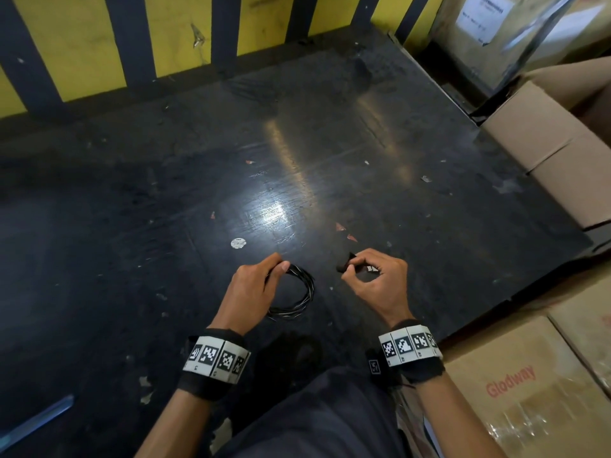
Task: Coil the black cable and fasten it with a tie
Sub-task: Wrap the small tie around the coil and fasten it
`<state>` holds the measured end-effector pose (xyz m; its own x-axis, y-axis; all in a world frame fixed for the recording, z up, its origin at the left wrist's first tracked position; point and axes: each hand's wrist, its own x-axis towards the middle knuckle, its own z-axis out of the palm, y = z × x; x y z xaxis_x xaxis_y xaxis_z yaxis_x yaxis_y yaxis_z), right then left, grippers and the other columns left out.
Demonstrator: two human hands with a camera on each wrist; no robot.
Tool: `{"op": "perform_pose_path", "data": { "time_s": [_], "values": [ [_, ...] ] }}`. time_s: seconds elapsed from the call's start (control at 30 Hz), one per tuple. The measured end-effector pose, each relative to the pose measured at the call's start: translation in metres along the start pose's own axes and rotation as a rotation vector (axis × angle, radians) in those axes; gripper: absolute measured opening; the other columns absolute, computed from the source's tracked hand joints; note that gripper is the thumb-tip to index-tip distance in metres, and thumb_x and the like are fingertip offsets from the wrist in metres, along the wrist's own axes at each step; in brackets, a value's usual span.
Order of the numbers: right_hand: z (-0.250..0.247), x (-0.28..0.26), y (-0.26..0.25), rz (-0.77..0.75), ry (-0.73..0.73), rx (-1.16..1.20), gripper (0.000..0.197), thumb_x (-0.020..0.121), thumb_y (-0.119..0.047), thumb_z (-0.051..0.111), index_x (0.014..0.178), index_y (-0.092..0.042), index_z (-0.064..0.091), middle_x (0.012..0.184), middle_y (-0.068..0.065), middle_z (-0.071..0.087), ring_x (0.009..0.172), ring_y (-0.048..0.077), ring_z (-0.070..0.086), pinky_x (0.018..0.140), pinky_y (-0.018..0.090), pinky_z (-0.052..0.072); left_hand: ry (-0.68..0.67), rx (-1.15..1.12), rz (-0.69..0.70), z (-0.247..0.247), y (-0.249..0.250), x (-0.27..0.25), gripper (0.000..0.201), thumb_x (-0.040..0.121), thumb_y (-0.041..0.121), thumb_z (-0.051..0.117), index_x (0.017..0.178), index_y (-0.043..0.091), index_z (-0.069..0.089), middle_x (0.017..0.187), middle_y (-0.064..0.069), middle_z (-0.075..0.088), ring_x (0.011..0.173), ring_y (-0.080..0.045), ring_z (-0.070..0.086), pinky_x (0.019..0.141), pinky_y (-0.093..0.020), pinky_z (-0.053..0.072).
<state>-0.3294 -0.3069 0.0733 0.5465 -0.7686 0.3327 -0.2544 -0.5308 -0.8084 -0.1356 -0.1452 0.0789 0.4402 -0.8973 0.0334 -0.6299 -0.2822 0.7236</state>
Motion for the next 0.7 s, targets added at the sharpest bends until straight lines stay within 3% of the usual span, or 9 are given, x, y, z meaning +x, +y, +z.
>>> {"op": "perform_pose_path", "data": {
  "time_s": [0.17,0.3,0.53,0.7],
  "values": [
    [-0.001,0.001,-0.005,0.012,0.001,0.047,0.016,0.064,0.003,0.085,0.063,-0.006,0.072,0.066,0.003,0.073,0.06,0.015,0.068,0.064,0.014,0.05,0.005,0.008,0.01,-0.002,0.004,-0.001,0.031,0.107,0.04,0.044,0.077,0.033,0.041,0.053,0.006,0.037,0.047,-0.009,0.034,0.049,-0.024,0.034],
    [-0.001,0.0,-0.008,0.027,0.039,0.104,0.021,0.067,0.003,0.087,0.058,-0.003,0.069,0.064,0.006,0.072,0.058,0.019,0.068,0.059,0.022,0.052,0.008,0.015,0.005,-0.004,0.006,-0.001,0.034,0.106,0.045,0.041,0.077,0.026,0.045,0.054,-0.004,0.041,0.048,-0.01,0.032,0.05,-0.025,0.035],
    [-0.002,0.0,-0.016,0.017,0.05,0.104,0.043,0.067,-0.029,0.095,0.048,-0.007,0.064,0.053,0.001,0.064,0.046,0.017,0.058,0.05,0.027,0.047,0.005,0.0,0.011,-0.006,0.015,-0.002,0.032,0.105,0.047,0.04,0.079,0.03,0.045,0.054,0.001,0.04,0.047,-0.009,0.033,0.05,-0.027,0.035],
    [0.001,0.008,-0.023,-0.047,0.012,0.011,0.029,0.074,-0.023,0.092,0.06,-0.007,0.072,0.065,0.001,0.071,0.059,0.015,0.067,0.068,0.03,0.058,0.009,-0.012,0.024,-0.008,0.023,-0.001,0.03,0.106,0.042,0.043,0.078,0.032,0.044,0.053,0.005,0.038,0.046,-0.01,0.034,0.05,-0.022,0.032]
  ]
}}
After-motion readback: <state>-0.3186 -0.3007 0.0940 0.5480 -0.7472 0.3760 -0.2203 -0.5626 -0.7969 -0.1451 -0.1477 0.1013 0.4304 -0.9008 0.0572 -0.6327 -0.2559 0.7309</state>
